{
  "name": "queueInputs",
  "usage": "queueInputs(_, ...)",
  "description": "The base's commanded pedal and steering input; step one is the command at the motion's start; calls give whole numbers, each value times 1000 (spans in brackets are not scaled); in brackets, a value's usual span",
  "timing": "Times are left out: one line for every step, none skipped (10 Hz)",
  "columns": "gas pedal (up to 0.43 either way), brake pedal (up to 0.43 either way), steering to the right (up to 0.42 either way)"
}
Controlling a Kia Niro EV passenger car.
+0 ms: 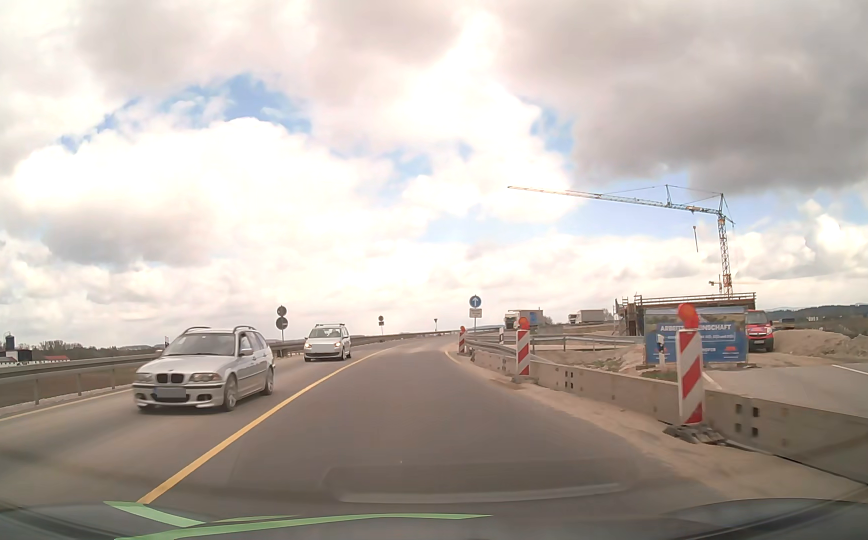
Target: Follow the waypoints while adhering to traffic rules and regulations
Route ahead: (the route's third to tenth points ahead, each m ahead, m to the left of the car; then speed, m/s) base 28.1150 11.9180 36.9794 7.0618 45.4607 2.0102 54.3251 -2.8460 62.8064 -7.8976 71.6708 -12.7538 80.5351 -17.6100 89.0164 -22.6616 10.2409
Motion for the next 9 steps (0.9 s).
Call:
queueInputs(130, 0, -38)
queueInputs(130, 0, -35)
queueInputs(130, 0, -32)
queueInputs(130, 0, -27)
queueInputs(130, 0, -24)
queueInputs(130, 0, -21)
queueInputs(130, 0, -19)
queueInputs(138, 0, -14)
queueInputs(138, 0, -10)
